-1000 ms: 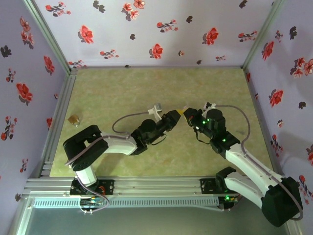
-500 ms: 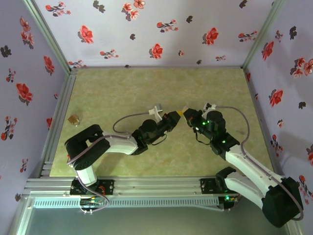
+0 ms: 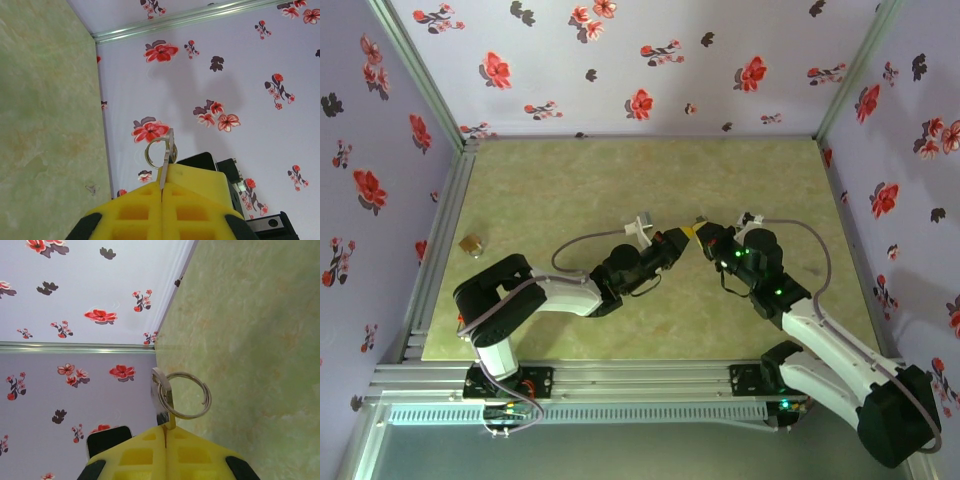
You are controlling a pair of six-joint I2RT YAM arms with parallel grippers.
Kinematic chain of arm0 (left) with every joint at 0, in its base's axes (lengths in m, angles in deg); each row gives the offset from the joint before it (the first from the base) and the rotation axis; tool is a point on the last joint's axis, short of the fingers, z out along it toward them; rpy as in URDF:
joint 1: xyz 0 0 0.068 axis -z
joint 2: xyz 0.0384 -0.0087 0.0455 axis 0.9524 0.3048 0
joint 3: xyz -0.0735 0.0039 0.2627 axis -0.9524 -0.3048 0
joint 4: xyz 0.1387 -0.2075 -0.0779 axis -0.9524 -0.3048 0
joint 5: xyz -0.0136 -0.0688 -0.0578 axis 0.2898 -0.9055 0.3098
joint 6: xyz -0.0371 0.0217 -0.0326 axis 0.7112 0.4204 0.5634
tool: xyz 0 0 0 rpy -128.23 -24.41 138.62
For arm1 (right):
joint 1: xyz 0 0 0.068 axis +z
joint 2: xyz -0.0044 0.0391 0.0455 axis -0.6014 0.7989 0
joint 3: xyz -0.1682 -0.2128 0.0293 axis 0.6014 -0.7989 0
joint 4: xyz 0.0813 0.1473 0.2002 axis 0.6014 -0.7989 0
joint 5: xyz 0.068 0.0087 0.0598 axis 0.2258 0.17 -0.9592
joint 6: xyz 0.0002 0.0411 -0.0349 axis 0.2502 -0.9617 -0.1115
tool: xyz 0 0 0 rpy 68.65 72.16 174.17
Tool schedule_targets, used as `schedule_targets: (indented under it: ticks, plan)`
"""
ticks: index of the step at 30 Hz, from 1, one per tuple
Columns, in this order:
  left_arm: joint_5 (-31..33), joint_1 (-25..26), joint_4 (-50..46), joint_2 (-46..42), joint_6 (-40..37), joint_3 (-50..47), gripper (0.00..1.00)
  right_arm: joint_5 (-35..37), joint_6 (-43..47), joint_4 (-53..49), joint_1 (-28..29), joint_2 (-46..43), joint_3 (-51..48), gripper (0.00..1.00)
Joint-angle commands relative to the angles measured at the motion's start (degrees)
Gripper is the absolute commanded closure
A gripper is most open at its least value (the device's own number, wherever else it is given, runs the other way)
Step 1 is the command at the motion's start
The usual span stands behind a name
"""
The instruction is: Unlock with the key
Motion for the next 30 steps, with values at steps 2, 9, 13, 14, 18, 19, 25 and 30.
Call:
schedule_targets:
  ticks: [2,9,13,14,18,19,25,30]
  plan:
    - [-1.65,-1.00,2.03,-1.18,-3.77,-0.89,1.00,-1.42,1.94,-1.67,1.16,-1.11,0.91,0.81]
    - [-7.94,-3.19,-3.04,-3.30,-7.29,-2.83,1.00,0.45,8.95,-15.39,0.65,-1.83,6.74,0.43]
    - [-12.07,-4.71,-9.63,-5.85,-10.12,-3.54,1.00,0.21,10.91,-19.89,-0.57,-1.57,8.02,0.39]
    - [-13.16,-5.14,-10.68,-6.18,-10.73,-3.64,1.00,0.00,11.26,-20.56,-0.89,-1.57,8.24,0.38]
    - [-19.96,-7.42,-18.09,-8.77,-14.91,-2.59,1.00,-1.52,12.43,-22.83,-2.61,-1.45,8.36,0.36]
    - [-22.09,-8.04,-21.46,-9.83,-16.97,-1.68,1.00,-2.08,13.05,-23.32,-3.06,-1.55,8.26,0.35]
    - [-33.45,-10.91,-53.37,-16.34,-34.90,8.22,1.00,-10.25,19.71,-18.03,-5.90,-2.43,6.11,0.34]
    - [-41.76,-14.82,-67.57,-18.37,-43.94,12.96,1.00,-21.62,23.10,-5.80,-6.93,-1.08,3.24,0.37]
